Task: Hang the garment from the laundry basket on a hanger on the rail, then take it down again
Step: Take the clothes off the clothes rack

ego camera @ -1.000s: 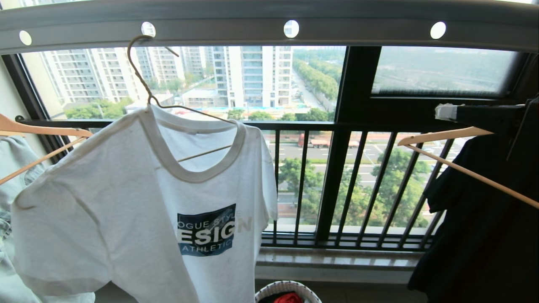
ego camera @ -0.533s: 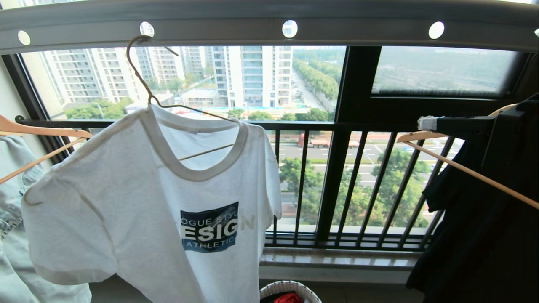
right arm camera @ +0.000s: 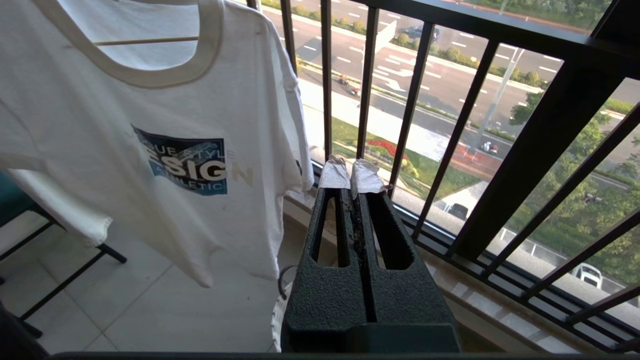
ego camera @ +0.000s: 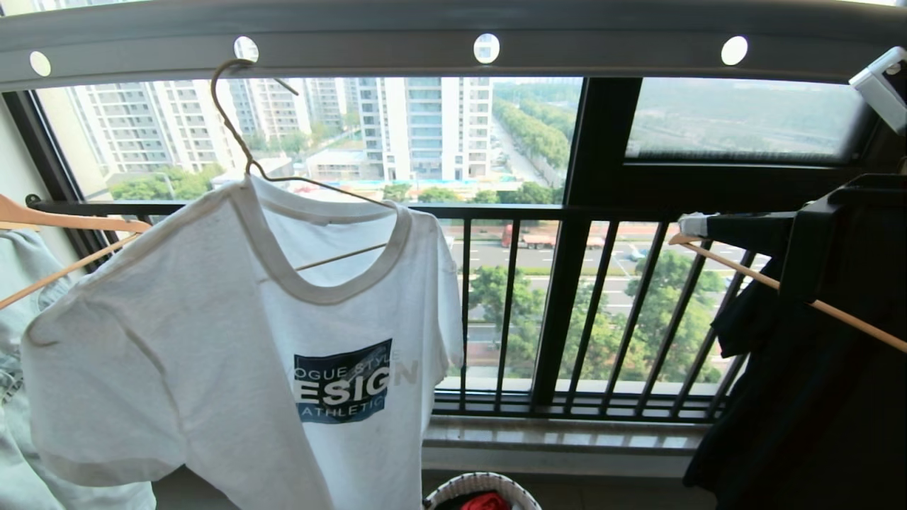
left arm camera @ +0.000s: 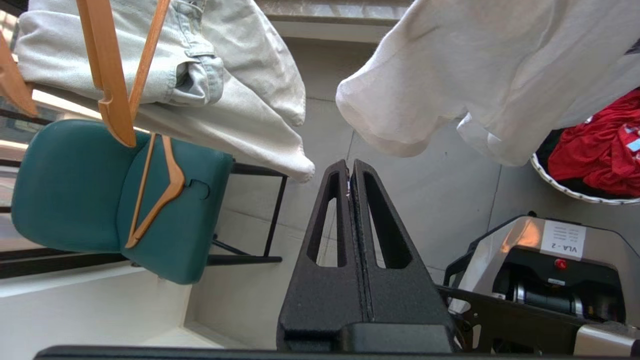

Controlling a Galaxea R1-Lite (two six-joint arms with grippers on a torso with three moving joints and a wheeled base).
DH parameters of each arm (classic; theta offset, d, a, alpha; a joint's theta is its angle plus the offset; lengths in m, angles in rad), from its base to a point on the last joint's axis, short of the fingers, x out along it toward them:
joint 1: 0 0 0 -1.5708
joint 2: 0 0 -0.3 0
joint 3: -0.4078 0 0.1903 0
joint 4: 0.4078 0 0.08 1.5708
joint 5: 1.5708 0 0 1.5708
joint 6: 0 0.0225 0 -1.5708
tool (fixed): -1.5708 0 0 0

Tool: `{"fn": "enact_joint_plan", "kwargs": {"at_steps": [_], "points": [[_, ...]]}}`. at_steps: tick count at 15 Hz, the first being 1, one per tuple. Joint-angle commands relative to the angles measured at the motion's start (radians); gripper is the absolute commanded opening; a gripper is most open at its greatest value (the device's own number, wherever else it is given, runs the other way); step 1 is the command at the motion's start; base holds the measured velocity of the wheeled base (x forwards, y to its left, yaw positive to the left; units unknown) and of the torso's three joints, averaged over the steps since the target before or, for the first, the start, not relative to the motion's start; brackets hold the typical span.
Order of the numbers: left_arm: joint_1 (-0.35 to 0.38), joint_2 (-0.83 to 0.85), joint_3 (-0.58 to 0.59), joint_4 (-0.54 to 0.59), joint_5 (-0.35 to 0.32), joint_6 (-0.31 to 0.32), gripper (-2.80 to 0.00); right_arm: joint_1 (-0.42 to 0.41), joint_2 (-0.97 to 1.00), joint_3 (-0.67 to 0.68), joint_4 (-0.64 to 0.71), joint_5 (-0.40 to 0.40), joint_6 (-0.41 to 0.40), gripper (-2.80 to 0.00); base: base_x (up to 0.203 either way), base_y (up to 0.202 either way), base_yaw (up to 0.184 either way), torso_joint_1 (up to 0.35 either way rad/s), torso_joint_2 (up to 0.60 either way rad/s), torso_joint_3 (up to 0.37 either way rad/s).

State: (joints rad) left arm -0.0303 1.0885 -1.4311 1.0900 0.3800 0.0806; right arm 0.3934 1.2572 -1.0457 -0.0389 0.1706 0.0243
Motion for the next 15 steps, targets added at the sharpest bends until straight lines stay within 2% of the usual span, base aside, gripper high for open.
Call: {"fn": "enact_joint_plan", "kwargs": {"at_steps": [1,2,3,5,9,10,15], "points": [[0.124,0.073,-0.003,0.0,-0.002,0.059,-2.8,0.001,0.004,0.0,-0.001,0.0,-0.001,-2.8,0.0,0.0,0.0,0.0,0.0,0.0],[0.156,0.085,-0.005,-0.002,-0.009,0.104,-2.8,0.002,0.004,0.0,-0.001,0.0,-0.001,-2.8,0.0,0.0,0.0,0.0,0.0,0.0],[0.162,0.084,-0.006,-0.002,-0.051,0.12,-2.8,0.002,0.007,0.0,-0.001,0.0,-0.001,-2.8,0.0,0.0,0.0,0.0,0.0,0.0],[0.193,0.066,0.0,0.001,-0.2,0.159,-2.8,0.002,0.01,0.001,0.002,0.0,-0.001,-2.8,0.0,0.0,0.0,0.0,0.0,0.0],[0.423,0.101,0.004,0.001,-0.475,0.305,-2.8,0.002,0.015,0.003,0.002,0.0,-0.003,-2.8,0.0,0.0,0.0,0.0,0.0,0.0],[0.472,0.101,0.005,0.005,-0.566,0.354,-2.8,0.002,0.019,0.003,-0.001,0.0,-0.003,-2.8,0.0,0.0,0.0,0.0,0.0,0.0],[0.639,0.054,0.146,0.002,-0.799,0.536,-2.8,0.001,0.027,0.002,-0.002,-0.002,-0.003,-2.8,0.0,0.0,0.0,0.0,0.0,0.0]]}}
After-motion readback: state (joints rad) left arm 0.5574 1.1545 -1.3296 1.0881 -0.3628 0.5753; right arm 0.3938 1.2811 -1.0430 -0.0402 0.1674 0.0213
